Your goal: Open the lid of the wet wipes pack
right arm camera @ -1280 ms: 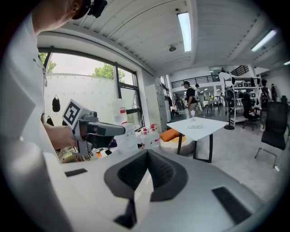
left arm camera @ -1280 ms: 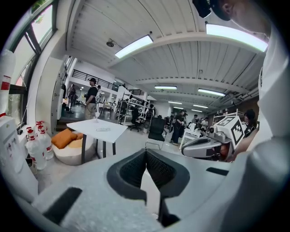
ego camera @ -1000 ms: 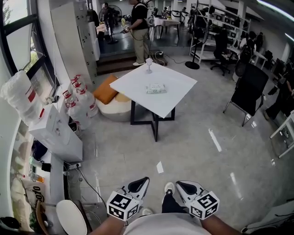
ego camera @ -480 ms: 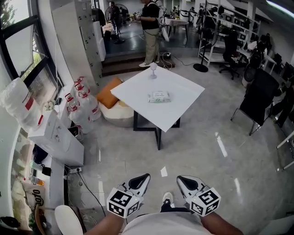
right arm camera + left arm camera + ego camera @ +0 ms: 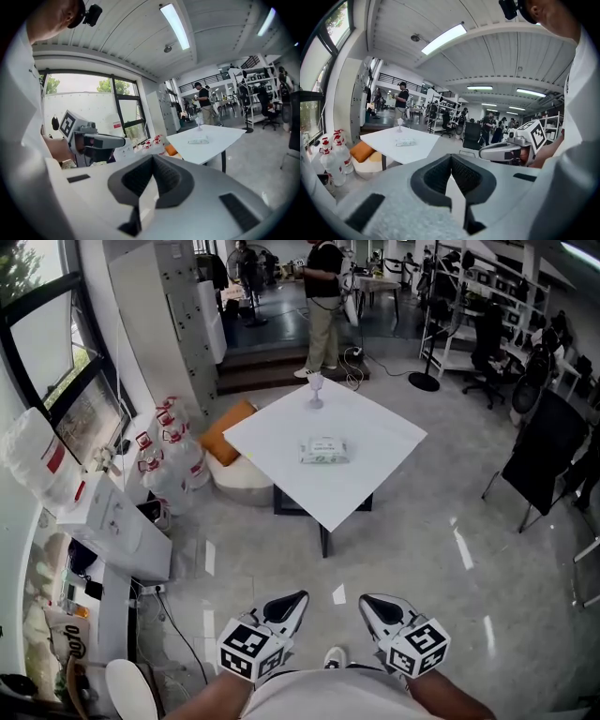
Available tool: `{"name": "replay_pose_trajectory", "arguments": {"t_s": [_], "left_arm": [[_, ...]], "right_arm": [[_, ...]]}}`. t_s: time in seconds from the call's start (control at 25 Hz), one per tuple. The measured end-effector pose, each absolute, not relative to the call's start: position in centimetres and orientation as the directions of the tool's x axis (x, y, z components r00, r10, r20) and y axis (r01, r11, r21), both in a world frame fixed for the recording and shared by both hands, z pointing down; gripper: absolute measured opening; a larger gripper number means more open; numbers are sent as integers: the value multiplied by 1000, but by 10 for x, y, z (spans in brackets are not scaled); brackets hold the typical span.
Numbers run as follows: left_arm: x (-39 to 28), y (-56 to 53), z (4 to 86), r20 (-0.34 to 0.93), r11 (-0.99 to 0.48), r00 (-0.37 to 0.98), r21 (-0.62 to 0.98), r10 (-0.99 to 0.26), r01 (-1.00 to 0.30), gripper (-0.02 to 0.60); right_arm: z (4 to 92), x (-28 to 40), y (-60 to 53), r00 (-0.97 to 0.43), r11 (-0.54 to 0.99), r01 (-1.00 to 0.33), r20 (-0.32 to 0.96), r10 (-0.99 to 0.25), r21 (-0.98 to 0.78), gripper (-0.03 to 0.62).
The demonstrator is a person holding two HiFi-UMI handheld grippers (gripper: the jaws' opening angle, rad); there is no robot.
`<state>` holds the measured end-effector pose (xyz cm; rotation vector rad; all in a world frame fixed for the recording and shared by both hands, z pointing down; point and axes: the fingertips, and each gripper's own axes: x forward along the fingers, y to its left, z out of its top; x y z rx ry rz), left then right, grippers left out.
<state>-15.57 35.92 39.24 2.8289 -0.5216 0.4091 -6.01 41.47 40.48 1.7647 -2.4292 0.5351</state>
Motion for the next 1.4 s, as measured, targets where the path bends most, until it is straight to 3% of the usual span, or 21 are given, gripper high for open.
{"name": "replay_pose_trajectory", "arguments": {"t_s": [0.8, 1.4], "left_arm": [[-105, 320, 418, 366, -878, 864, 199, -346, -436, 9], [-65, 213, 434, 369, -893, 877, 205, -308, -400, 9]], "right_arm": [[426, -6, 368, -387, 307, -907, 283, -878, -288, 6], [448, 29, 279, -355, 268, -923, 339, -872, -276, 6]]}}
